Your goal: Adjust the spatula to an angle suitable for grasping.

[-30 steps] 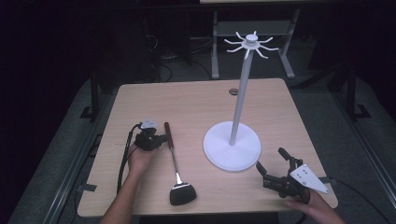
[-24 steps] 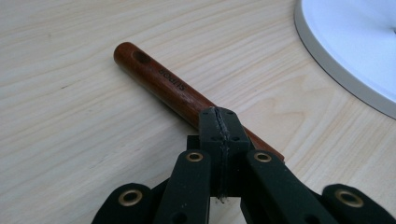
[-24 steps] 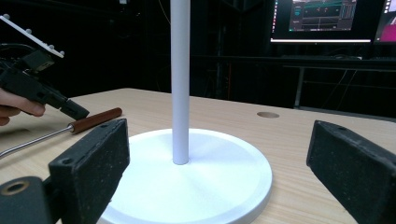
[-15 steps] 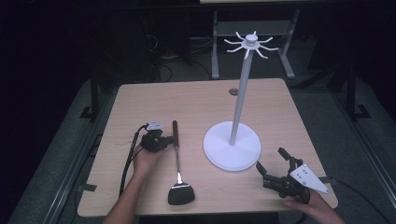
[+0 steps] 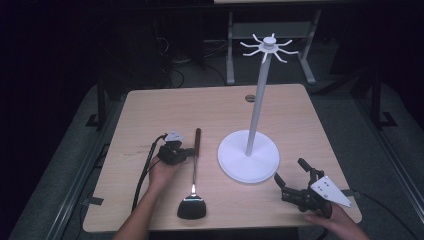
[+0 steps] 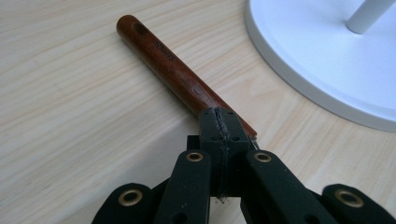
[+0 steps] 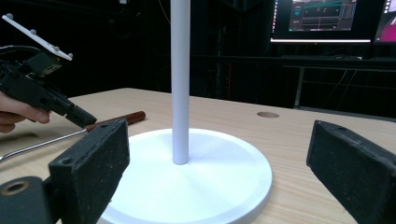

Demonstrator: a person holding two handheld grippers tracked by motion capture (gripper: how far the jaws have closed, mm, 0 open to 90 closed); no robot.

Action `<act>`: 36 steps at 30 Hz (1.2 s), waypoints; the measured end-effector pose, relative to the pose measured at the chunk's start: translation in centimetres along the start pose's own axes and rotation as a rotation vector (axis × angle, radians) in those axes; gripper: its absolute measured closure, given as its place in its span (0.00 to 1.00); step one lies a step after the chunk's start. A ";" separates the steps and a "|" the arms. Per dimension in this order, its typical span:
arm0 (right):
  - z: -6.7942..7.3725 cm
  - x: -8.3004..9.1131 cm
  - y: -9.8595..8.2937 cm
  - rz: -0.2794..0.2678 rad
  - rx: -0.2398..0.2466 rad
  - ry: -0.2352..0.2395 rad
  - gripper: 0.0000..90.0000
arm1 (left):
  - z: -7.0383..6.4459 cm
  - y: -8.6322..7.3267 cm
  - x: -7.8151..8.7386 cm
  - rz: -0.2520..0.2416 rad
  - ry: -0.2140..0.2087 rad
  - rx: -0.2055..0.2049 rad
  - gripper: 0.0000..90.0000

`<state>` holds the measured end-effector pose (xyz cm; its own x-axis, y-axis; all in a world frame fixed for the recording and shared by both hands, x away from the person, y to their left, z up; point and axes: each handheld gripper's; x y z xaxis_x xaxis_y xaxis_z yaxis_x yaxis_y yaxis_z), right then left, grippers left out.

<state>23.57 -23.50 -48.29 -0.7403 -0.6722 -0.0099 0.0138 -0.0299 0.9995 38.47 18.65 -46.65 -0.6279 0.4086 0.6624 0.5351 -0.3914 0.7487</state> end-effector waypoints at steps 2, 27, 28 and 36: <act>0.0 0.0 0.0 0.000 0.000 0.000 0.06 | -0.3 0.0 0.0 0.005 -0.007 0.015 1.00; 0.0 0.0 0.0 0.000 0.000 -0.001 0.06 | -3.0 0.7 -0.6 -0.003 -0.088 -0.044 1.00; 0.0 0.0 0.0 0.000 0.000 -0.001 0.06 | -3.0 0.7 -0.5 0.000 -0.091 -0.033 1.00; 0.0 0.0 0.0 -0.001 -0.001 -0.001 0.06 | -4.7 0.2 2.8 0.030 -0.145 -0.053 1.00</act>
Point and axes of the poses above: each handheld gripper's, and its own axes: x roughly backward along the jaws, y roughly out of its top, z roughly to its left, and after that the axes turned 13 degrees about y, right-handed
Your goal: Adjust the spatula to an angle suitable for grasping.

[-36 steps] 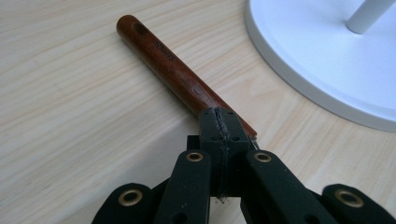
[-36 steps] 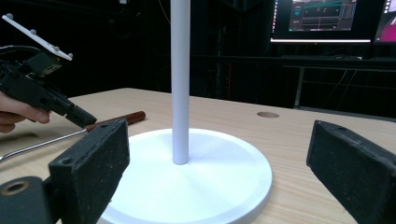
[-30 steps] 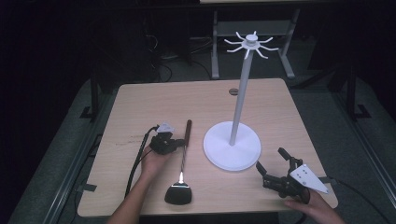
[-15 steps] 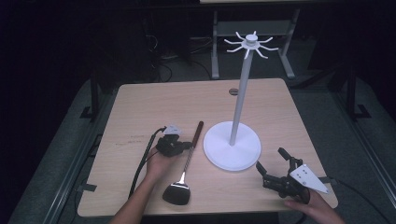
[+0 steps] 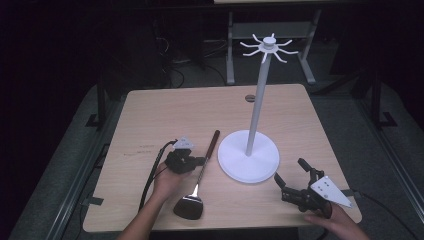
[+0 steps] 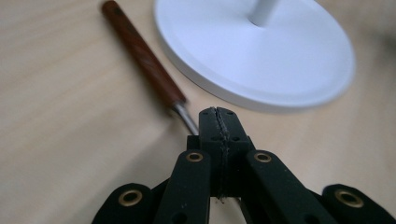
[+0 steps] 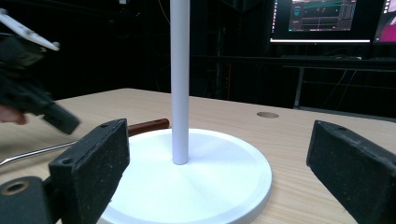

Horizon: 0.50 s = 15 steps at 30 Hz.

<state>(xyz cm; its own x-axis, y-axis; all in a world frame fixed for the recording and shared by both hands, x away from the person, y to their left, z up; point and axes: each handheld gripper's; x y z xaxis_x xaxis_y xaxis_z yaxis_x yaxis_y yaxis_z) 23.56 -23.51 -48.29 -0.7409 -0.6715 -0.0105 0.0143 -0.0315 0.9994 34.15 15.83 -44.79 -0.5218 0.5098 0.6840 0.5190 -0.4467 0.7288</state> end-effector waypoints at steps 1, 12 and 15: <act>0.0 0.0 0.0 0.000 -0.001 -0.001 0.06 | -0.5 -0.3 0.3 0.004 -0.007 0.002 1.00; 0.0 0.0 0.0 0.000 0.001 -0.003 0.06 | -2.4 -2.0 0.6 0.083 -0.027 -0.006 1.00; 0.0 0.0 0.0 -0.001 0.003 -0.003 0.06 | -2.5 -2.0 0.4 0.099 -0.020 -0.010 1.00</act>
Point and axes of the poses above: each handheld gripper's, and its own axes: x roughly backward along the jaws, y roughly out of its top, z roughly to its left, and after that the axes turned 13 degrees about y, right-handed
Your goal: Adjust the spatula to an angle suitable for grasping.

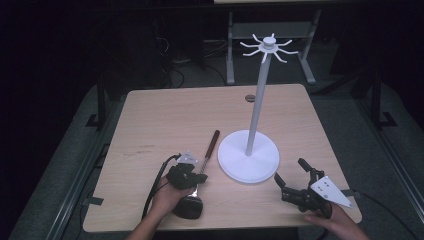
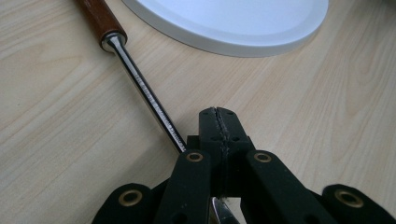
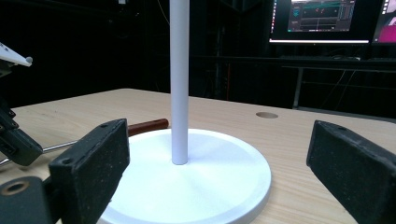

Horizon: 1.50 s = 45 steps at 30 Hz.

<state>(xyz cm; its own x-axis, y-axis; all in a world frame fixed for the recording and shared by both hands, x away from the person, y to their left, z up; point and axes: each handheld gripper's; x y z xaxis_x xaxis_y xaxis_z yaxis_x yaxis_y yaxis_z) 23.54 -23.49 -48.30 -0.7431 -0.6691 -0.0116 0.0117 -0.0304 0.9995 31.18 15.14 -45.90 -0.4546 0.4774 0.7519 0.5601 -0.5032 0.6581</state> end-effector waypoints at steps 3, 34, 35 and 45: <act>0.0 0.0 0.0 0.001 -0.003 0.000 0.06 | 0.2 0.0 0.1 0.009 0.011 -0.015 1.00; 0.0 0.0 0.0 0.000 -0.001 0.000 0.06 | 4.4 -0.7 1.2 0.047 0.136 0.037 1.00; 0.0 0.0 0.0 0.001 -0.002 0.001 0.06 | 4.6 -0.7 1.3 0.047 0.140 0.040 1.00; 0.0 0.0 0.0 0.000 0.000 0.000 0.06 | 6.1 -1.1 1.9 0.038 0.161 0.067 1.00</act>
Point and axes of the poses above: each handheld gripper's, and its own axes: x roughly backward along the jaws, y roughly out of its top, z roughly to its left, and after that the axes turned 13 degrees about y, right-handed
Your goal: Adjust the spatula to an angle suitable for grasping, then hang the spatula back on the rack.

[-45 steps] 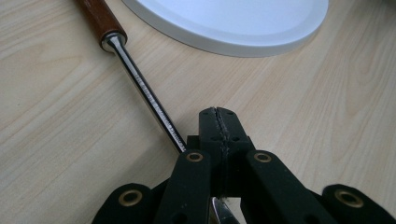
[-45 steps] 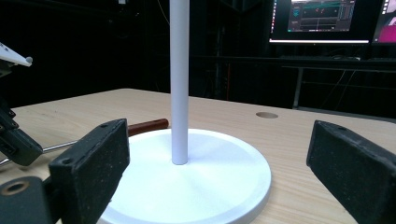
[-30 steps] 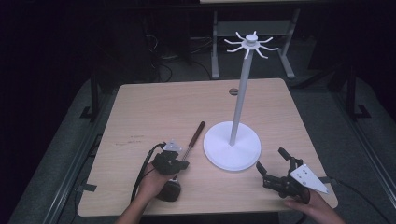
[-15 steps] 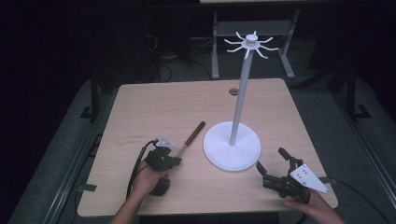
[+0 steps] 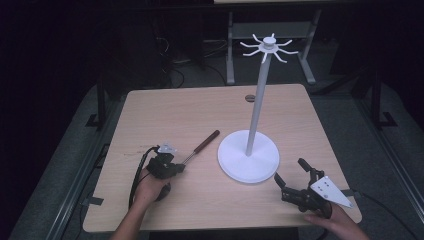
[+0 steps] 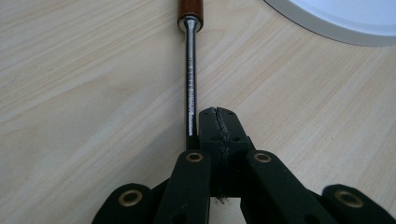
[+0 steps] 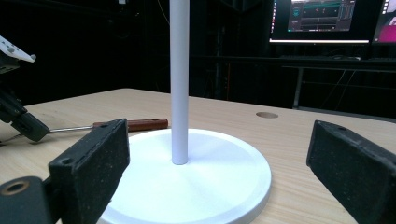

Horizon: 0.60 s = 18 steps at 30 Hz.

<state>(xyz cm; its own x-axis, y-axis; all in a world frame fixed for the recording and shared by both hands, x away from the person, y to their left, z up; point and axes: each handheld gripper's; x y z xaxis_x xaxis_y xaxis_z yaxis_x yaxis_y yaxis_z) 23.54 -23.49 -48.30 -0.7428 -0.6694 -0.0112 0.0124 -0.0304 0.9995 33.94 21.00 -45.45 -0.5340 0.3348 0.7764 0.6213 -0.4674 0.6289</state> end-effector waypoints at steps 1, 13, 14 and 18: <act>0.0 0.0 0.0 0.000 0.000 0.000 0.06 | 0.0 0.0 0.0 -0.003 -0.005 0.006 1.00; 0.0 0.0 0.0 -0.001 0.002 -0.002 0.06 | 0.5 0.6 0.7 -0.043 -0.034 0.027 0.96; 0.0 0.0 0.0 -0.001 0.003 -0.002 0.06 | 0.5 0.6 0.7 -0.035 -0.037 0.025 0.94; 0.0 0.0 0.0 0.000 0.001 -0.004 0.06 | 0.7 1.2 0.9 -0.027 -0.027 0.005 0.87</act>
<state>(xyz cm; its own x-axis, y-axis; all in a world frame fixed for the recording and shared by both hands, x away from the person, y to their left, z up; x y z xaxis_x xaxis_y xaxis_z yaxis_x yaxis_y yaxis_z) 23.53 -23.49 -48.30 -0.7453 -0.6666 -0.0107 0.0119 -0.0293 0.9995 34.57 21.35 -43.98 -0.5348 0.3693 0.7600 0.6099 -0.4539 0.6496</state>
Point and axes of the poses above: each handheld gripper's, and its own axes: x roughly backward along the jaws, y roughly out of its top, z roughly to its left, and after that the axes turned 13 degrees about y, right-handed
